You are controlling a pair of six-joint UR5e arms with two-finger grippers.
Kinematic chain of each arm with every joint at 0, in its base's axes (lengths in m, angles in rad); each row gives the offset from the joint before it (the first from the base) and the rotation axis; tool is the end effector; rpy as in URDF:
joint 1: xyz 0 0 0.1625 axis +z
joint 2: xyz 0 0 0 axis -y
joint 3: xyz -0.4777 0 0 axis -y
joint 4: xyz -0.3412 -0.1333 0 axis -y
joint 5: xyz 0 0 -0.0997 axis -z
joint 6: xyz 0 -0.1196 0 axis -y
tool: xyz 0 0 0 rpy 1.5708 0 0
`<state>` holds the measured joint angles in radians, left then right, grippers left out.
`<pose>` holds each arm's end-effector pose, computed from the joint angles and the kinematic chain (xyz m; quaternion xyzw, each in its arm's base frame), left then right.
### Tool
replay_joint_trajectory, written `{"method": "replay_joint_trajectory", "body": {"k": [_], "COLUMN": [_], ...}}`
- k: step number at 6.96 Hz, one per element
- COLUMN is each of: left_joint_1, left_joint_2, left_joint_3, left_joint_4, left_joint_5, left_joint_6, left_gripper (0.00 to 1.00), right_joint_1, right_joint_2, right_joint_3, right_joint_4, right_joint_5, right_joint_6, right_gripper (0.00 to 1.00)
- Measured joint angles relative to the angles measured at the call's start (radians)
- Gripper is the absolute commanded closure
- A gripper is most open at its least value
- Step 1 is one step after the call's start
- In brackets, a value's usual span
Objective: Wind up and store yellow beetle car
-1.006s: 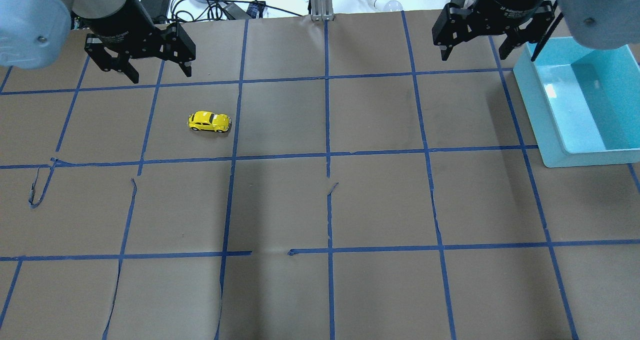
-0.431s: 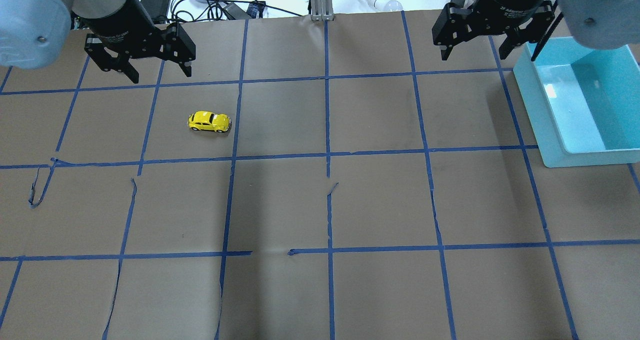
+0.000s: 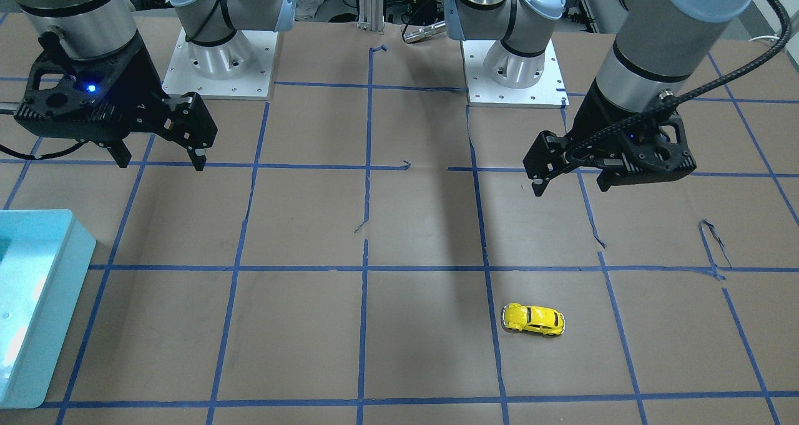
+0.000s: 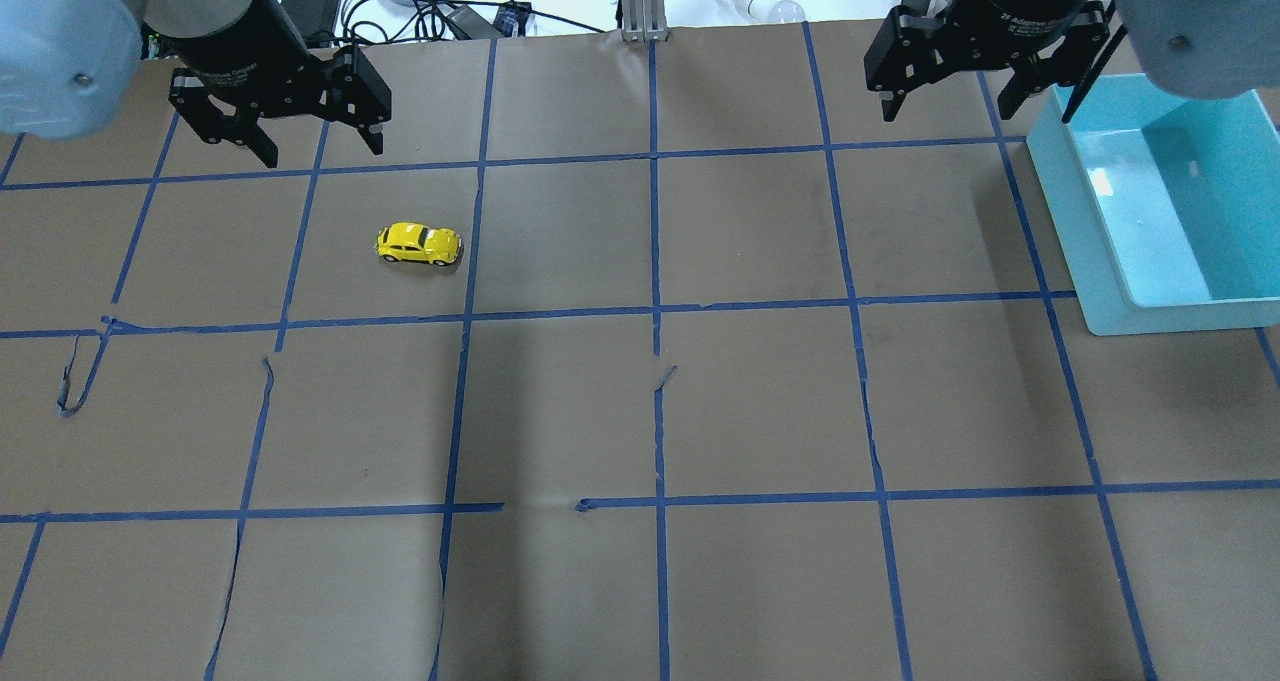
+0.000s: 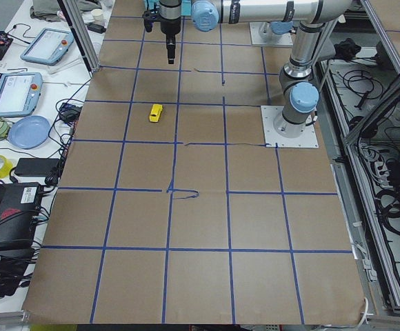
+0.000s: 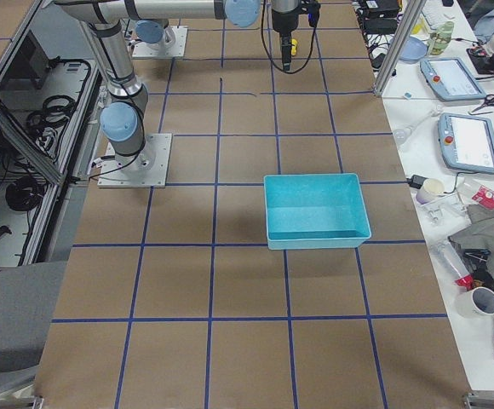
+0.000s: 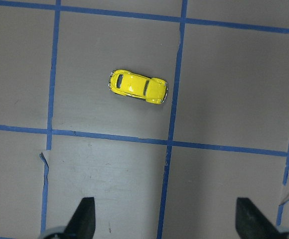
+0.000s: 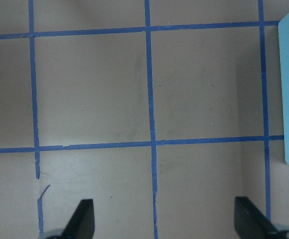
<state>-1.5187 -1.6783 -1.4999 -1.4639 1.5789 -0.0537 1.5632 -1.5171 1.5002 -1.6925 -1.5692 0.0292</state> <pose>-0.1061 -0.5063 0.5127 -0.0530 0.9980 -0.0351 0.0040 0.1298 -0.4831 0.5406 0.0183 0.9974 -0.0692 0.0015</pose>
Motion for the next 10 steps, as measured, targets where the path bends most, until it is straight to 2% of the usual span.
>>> {"method": "replay_joint_trajectory", "body": {"k": [4,5,7,10], "left_joint_1": [0.014,0.026,0.047,0.084], "left_joint_2": [-0.013,-0.016,-0.043,-0.144], "left_joint_3": [0.000,0.000,-0.027,-0.151], "left_joint_4": [0.012,0.015,0.054,0.298], "left_joint_5": [0.003,0.011,0.038,0.045], "left_joint_6": [-0.024,-0.090,-0.406,-0.946], "left_gripper": [0.00,0.00,0.00,0.00], "right_joint_1": [0.000,0.000,0.000,0.000], "right_joint_2": [0.000,0.000,0.000,0.000], "right_joint_3": [0.000,0.000,0.000,0.000], "right_joint_4": [0.000,0.000,-0.001,0.000], "right_joint_5": [0.000,0.000,0.000,-0.001], "right_joint_6": [0.000,0.000,0.000,0.000], "right_gripper": [0.00,0.00,0.00,0.00]}}
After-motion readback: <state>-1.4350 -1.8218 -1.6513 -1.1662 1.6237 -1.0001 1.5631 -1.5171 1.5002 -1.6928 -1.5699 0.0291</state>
